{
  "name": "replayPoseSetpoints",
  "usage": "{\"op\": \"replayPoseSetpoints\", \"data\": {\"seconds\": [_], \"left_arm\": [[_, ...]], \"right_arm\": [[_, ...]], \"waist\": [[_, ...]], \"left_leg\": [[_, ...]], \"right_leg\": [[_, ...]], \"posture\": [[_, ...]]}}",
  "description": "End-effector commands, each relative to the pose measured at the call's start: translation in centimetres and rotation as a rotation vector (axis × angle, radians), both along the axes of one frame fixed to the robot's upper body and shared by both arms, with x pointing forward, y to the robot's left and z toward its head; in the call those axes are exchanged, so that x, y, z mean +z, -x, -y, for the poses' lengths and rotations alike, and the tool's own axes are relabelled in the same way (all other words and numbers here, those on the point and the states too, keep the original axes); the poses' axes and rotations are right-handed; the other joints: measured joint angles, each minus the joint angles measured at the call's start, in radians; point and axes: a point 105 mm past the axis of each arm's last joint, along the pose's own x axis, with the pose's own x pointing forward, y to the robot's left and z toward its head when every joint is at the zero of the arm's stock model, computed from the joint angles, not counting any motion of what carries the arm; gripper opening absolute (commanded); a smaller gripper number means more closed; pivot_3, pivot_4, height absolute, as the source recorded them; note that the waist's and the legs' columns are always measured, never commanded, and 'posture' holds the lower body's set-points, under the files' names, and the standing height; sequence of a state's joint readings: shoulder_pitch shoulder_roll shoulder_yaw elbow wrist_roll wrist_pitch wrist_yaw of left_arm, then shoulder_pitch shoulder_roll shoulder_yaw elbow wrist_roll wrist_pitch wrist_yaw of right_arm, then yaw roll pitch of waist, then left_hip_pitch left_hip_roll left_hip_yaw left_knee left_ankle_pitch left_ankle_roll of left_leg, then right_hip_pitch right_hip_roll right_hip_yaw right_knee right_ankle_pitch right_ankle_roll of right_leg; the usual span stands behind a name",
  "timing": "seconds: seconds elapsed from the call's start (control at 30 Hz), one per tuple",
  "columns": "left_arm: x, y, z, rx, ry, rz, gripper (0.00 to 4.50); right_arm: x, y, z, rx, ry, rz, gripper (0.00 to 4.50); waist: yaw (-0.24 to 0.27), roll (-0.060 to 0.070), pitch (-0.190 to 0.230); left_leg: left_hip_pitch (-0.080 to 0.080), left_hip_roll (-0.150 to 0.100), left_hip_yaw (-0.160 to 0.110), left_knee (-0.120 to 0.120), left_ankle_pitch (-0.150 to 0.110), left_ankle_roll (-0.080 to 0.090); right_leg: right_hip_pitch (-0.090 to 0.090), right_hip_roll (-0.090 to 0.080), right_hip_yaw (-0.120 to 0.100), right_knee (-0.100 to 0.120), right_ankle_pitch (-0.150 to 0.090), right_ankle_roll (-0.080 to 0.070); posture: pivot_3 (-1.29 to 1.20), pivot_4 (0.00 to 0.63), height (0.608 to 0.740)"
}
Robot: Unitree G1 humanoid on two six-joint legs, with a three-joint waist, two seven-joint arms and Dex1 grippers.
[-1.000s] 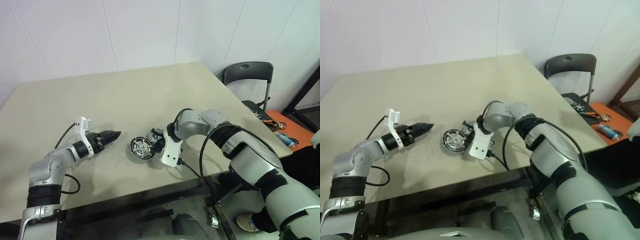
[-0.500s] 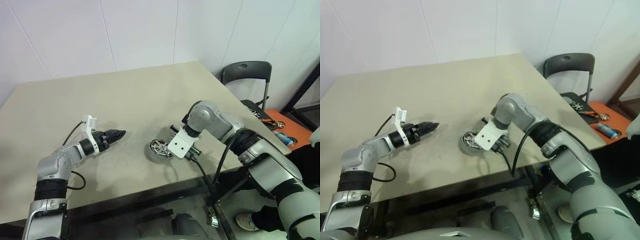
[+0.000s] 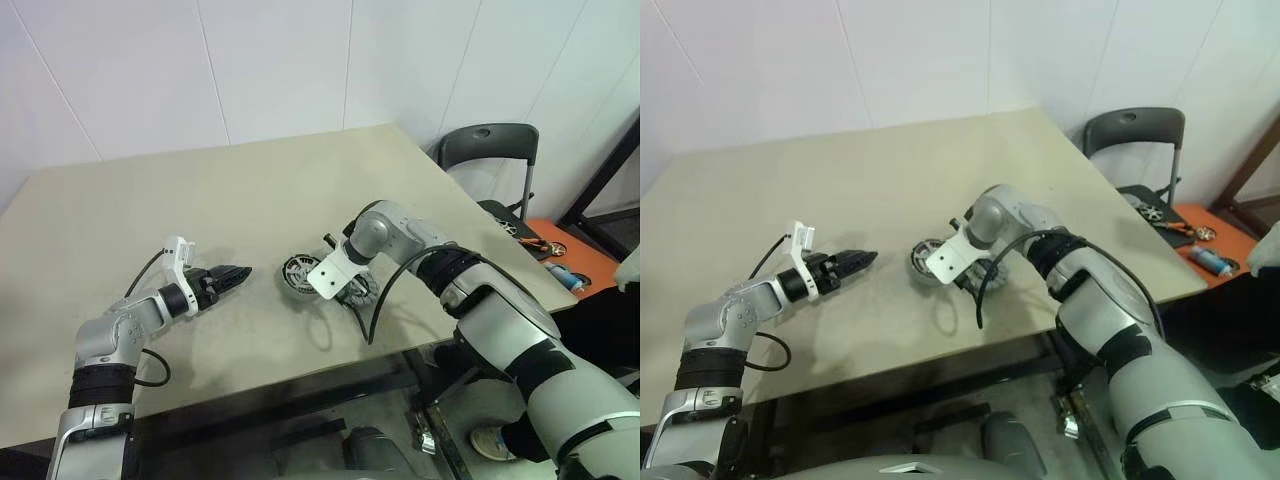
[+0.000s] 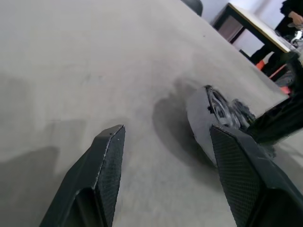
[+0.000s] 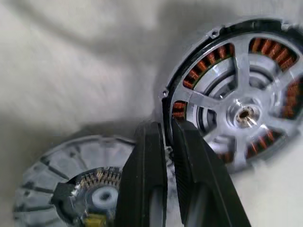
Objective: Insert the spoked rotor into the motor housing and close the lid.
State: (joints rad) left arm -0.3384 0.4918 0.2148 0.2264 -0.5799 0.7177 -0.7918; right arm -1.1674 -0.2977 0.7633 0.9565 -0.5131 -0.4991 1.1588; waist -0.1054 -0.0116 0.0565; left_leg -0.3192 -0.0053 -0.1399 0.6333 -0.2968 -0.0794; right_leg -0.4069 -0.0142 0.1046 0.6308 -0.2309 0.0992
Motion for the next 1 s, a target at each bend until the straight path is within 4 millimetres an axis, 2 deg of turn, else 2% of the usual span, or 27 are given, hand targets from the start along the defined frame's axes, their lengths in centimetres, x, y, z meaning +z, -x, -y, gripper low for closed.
{"op": "replayPoseSetpoints", "data": {"seconds": [0.03, 0.37, 0.53, 0.83, 1.0], "left_arm": [[1.4, 0.0, -0.5, 0.015, 0.000, 0.054, 3.06], [1.6, -0.6, -0.6, 0.024, -0.002, 0.057, 3.06], [1.4, -0.8, -0.6, 0.023, -0.003, 0.054, 3.06], [1.2, -0.4, -0.4, 0.023, 0.001, 0.051, 3.06], [1.1, -0.2, -0.4, 0.028, 0.001, 0.047, 3.06]], "right_arm": [[0.2, -0.4, 0.1, 0.006, 0.003, 0.017, 0.06], [1.4, 2.0, -2.0, 0.175, -0.036, -0.047, 0.06], [2.1, 2.7, -2.0, 0.244, -0.017, -0.045, 0.06], [2.1, 2.4, -0.6, 0.295, 0.035, -0.016, 0.06], [2.2, 2.4, -0.7, 0.325, 0.032, 0.007, 0.06]], "waist": [[0.000, 0.000, 0.000], [0.002, 0.000, 0.000], [0.001, 0.000, 0.000], [0.006, 0.000, 0.000], [0.006, 0.001, 0.000]], "left_leg": [[0.001, 0.000, 0.000, 0.000, 0.000, 0.000], [-0.001, 0.000, -0.001, -0.001, 0.000, 0.000], [-0.002, 0.000, -0.001, -0.003, 0.000, 0.000], [-0.002, 0.000, 0.000, -0.002, 0.000, 0.000], [-0.003, 0.000, 0.000, -0.002, 0.000, 0.000]], "right_leg": [[0.001, 0.000, 0.000, 0.000, 0.000, 0.000], [-0.001, 0.000, 0.000, -0.001, 0.002, -0.001], [-0.003, -0.001, 0.000, -0.002, 0.001, 0.000], [-0.002, -0.001, 0.000, -0.001, 0.001, 0.000], [-0.002, -0.001, 0.000, -0.002, 0.001, 0.000]], "posture": [[0.00, 0.000, 0.740], [0.00, 0.000, 0.740], [0.00, 0.000, 0.740], [0.00, 0.000, 0.740], [0.00, 0.000, 0.740]]}}
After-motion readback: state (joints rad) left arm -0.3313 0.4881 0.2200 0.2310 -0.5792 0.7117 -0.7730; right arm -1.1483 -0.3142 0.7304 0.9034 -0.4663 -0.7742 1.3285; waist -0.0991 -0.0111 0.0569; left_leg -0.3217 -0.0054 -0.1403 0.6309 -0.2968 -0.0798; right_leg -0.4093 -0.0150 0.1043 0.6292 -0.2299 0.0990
